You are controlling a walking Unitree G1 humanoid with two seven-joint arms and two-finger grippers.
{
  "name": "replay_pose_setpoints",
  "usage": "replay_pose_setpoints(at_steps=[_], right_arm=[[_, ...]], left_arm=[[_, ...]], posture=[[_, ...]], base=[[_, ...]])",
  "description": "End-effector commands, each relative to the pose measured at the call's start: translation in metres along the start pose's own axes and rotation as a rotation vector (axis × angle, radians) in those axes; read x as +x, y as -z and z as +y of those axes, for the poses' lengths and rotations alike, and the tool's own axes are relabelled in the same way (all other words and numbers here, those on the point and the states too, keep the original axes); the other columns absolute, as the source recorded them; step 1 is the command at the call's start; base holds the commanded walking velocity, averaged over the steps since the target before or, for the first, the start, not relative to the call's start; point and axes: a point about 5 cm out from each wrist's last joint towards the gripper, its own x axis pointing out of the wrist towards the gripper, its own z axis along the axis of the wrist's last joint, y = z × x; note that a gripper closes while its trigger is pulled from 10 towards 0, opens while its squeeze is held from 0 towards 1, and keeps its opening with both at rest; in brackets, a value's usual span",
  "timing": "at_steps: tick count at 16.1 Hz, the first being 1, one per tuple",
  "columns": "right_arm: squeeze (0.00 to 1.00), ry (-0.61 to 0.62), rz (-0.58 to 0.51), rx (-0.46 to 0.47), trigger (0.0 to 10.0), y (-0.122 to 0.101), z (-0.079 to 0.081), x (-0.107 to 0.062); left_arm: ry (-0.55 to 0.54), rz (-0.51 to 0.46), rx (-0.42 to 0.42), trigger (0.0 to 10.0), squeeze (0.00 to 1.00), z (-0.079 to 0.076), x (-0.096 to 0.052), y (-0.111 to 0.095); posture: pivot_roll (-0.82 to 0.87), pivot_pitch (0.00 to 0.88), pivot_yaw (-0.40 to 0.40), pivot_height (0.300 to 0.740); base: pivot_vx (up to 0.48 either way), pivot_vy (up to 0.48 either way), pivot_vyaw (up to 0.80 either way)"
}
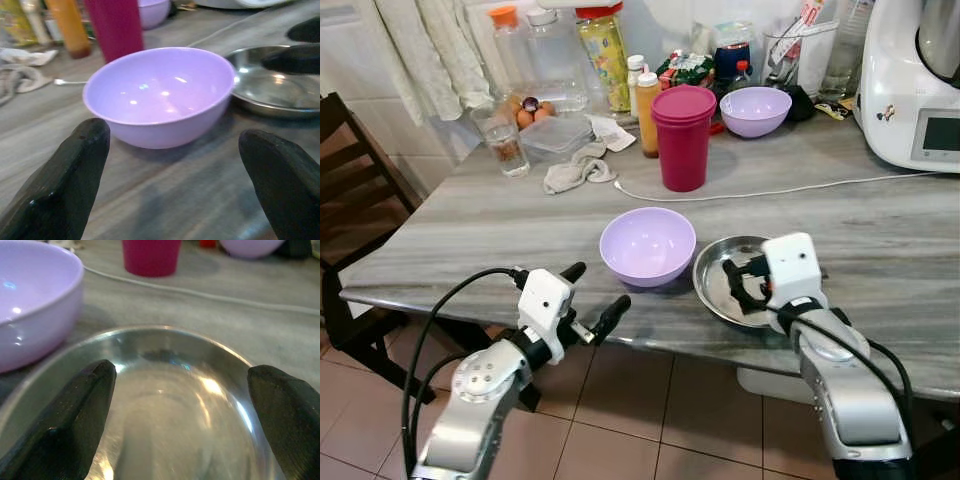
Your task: Setting the table
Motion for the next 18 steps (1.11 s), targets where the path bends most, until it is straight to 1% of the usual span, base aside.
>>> replay_pose_setpoints(at_steps=[1,4,7,9,10,13,14,18], right_arm=[[0.86,-0.015,0.002,0.022,10.0,-0.005,0.001,0.002],[0.83,-0.039,0.093,0.048,10.0,0.004,0.001,0.006],[0.8,-0.069,0.133,0.073,10.0,0.008,0.005,0.006],[0.77,-0.122,0.17,0.096,10.0,0.014,0.011,0.007],[0.76,-0.145,0.174,0.103,10.0,0.014,0.016,0.008],[0.74,-0.178,0.179,0.127,10.0,0.013,0.023,0.011],[0.73,-0.185,0.178,0.118,10.0,0.012,0.024,0.012],[0.7,-0.205,0.176,0.137,10.0,0.01,0.029,0.021]], left_arm=[[0.03,0.001,-0.001,10.0,0.0,0.002,-0.003,-0.003],[0.064,0.008,-0.001,10.0,0.0,0.001,-0.008,-0.002],[0.08,0.019,0.0,10.0,0.0,0.002,-0.011,-0.001],[0.096,0.031,0.009,10.0,0.0,0.001,-0.011,0.002],[0.1,0.039,0.016,10.0,0.0,0.0,-0.011,0.003],[0.11,0.038,0.018,10.0,0.0,-0.002,-0.009,0.002],[0.111,0.038,0.018,10.0,0.0,-0.003,-0.009,0.002],[0.104,0.048,0.023,10.0,0.0,-0.002,-0.011,0.003]], posture=[[-0.25,0.04,0.151,0.74],[-0.25,0.041,0.146,0.74],[-0.24,0.043,0.142,0.74],[-0.24,0.045,0.143,0.74],[-0.24,0.048,0.143,0.74],[-0.24,0.05,0.144,0.74],[-0.24,0.049,0.144,0.74],[-0.23,0.049,0.146,0.74]], base=[[0.0,0.0,0.0],[0.0,0.0,0.0],[0.0,0.0,0.0],[0.0,0.0,0.0],[0.0,0.0,0.0],[0.0,0.0,0.0],[0.0,0.0,0.0],[0.0,0.0,0.0]])
